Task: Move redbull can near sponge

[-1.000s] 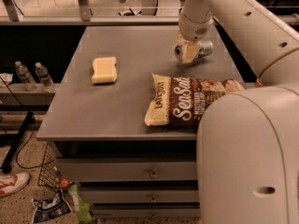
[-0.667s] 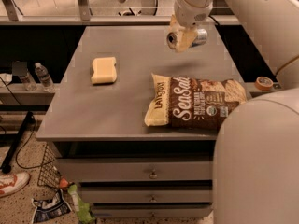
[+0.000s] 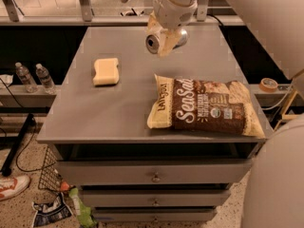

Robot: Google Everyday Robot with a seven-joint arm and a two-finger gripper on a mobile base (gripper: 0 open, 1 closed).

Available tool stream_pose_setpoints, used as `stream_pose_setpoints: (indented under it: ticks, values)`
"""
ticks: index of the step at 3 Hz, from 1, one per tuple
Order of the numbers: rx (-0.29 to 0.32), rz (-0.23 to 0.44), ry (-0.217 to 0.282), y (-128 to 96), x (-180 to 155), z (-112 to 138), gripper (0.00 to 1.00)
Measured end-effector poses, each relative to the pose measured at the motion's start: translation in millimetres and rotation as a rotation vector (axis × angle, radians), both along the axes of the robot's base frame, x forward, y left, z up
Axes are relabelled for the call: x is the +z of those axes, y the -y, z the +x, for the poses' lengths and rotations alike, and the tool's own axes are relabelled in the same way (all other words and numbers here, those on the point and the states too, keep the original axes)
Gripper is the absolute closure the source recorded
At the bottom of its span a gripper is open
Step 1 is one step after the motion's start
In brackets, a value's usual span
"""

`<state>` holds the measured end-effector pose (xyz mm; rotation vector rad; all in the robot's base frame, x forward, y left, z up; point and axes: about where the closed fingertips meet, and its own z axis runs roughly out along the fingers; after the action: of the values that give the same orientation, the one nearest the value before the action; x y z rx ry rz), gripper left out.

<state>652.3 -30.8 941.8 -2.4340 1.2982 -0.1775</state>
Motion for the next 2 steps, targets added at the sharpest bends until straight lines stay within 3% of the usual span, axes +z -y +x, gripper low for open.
stream_pose_setpoints:
  ticks: [2]
  values:
    - [0.053,-0.029,-0.028,-17.3,-20.1,-2.0,1.00]
